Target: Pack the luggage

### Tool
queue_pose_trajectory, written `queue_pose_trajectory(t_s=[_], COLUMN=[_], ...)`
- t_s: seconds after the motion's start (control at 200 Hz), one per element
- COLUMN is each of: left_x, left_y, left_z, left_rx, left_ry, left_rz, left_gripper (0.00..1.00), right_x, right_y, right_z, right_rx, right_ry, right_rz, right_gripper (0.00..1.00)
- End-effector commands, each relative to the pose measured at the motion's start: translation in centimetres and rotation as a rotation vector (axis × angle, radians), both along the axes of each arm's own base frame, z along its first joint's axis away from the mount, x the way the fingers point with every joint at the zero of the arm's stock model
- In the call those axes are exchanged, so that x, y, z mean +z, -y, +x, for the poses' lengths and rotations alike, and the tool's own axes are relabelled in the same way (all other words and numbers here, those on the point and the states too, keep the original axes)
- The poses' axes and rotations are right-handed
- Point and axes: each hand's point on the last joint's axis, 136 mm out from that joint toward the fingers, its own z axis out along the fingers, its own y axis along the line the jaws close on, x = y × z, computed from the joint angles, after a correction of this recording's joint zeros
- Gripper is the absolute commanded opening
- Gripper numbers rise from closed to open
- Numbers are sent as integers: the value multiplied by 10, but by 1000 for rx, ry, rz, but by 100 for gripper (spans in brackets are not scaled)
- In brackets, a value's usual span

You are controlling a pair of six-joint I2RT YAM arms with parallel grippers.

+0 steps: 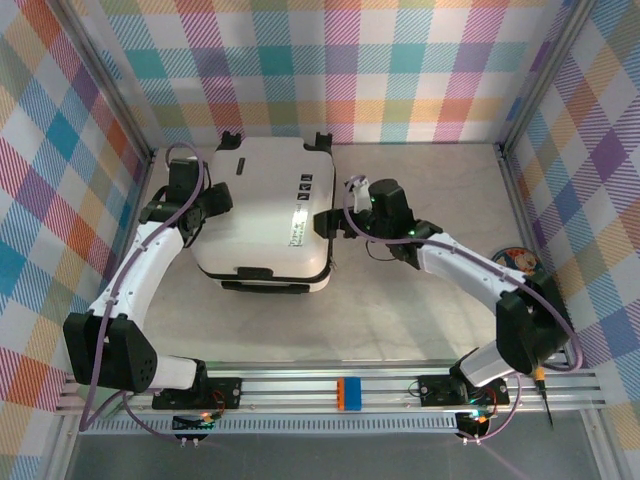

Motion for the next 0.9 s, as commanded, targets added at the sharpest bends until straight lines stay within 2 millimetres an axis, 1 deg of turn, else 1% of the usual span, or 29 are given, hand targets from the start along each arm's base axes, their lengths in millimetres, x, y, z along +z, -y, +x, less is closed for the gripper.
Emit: queue_pose_trajectory(t_s=[0.0, 0.135, 0.255, 0.44, 0.56, 0.655, 0.74, 0.78, 0.825, 0.85, 0.87, 0.895], left_x=[-40, -50, -54, -64, -63, -59, -51, -45, -44, -45, -40, -41], left_y=[50, 87, 133, 212, 250, 262, 264, 264, 264, 266, 271, 275], left_z=[-5, -5, -7, -9, -13, -17, -24, -29, -36, -42, -44, -49], left_rx=[-184, -280, -383, -529, -592, -612, -621, -624, -622, -628, -644, -657], left_ry=[-114, -130, -133, -165, -158, -152, -135, -122, -116, -122, -98, -97], left_rz=[-189, -244, -285, -268, -286, -282, -299, -312, -335, -348, -366, -374], left_gripper=[80, 80, 79, 78, 78, 77, 77, 77, 77, 77, 77, 77], right_x=[4, 1, 0, 0, -4, -7, -9, -10, -9, -10, -10, -10], right_y=[-22, -19, -5, 37, 71, 100, 120, 125, 127, 127, 126, 124], right_z=[1, 9, 17, 24, 27, 31, 39, 44, 50, 52, 55, 57], right_rx=[69, 57, 35, -49, -116, -177, -207, -217, -218, -214, -209, -201], right_ry=[-39, -57, -82, -84, -98, -108, -125, -133, -136, -141, -145, -148], right_rz=[72, 80, 98, 71, 70, 75, 78, 75, 79, 81, 84, 88], right_gripper=[99, 99, 99, 99, 99, 99, 99, 99, 99, 99, 99, 99])
